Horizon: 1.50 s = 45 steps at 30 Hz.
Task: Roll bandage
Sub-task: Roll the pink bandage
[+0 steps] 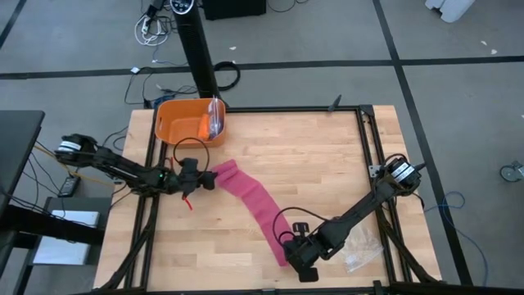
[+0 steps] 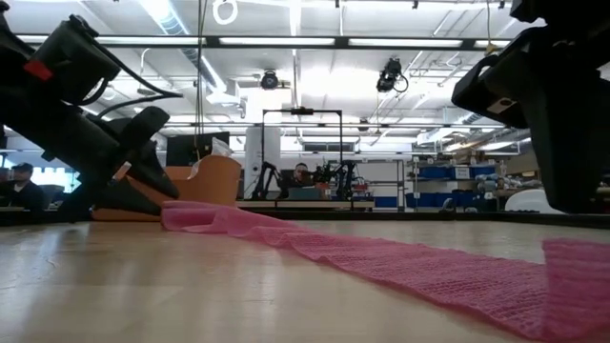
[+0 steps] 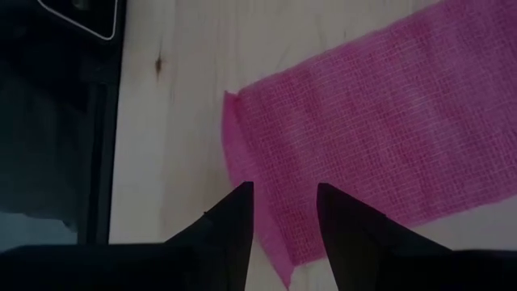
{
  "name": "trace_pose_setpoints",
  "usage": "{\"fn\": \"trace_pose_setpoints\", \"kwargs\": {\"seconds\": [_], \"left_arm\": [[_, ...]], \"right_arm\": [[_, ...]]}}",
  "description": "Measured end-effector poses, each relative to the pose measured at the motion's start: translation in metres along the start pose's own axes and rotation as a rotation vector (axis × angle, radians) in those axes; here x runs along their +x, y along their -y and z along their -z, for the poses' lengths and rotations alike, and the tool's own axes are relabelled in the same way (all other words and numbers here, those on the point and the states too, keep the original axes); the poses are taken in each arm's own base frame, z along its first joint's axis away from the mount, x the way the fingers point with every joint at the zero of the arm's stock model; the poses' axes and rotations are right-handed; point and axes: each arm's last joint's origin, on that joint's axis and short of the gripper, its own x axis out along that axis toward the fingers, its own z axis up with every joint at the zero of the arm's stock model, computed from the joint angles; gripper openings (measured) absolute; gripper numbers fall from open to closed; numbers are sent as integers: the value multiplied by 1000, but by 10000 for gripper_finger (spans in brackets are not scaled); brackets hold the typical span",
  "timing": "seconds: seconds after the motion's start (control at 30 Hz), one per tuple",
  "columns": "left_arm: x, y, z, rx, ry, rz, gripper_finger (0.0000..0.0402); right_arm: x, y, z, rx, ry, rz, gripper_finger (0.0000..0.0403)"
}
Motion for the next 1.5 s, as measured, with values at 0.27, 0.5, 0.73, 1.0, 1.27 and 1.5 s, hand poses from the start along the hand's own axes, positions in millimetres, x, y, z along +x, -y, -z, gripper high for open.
{"fn": "trace_pose_setpoints", "kwargs": {"seconds": [0.27,0.5,0.73,1.0,1.27,1.5], "left_arm": [[10,-3,0,-8,26,-37,188],[19,-4,0,47,78,-54,171],[21,-7,0,116,115,-89,106],[21,-3,-1,186,128,-57,59],[22,-1,0,144,81,-14,125],[22,-1,1,143,56,-8,186]], "right_arm": [[0,0,0,0,0,0,136],[0,0,-1,1,5,-1,135],[0,-1,-3,2,26,-6,132],[0,-1,-4,46,38,-15,134],[0,-3,-4,89,30,-49,155],[0,-4,-4,93,16,-76,157]]}}
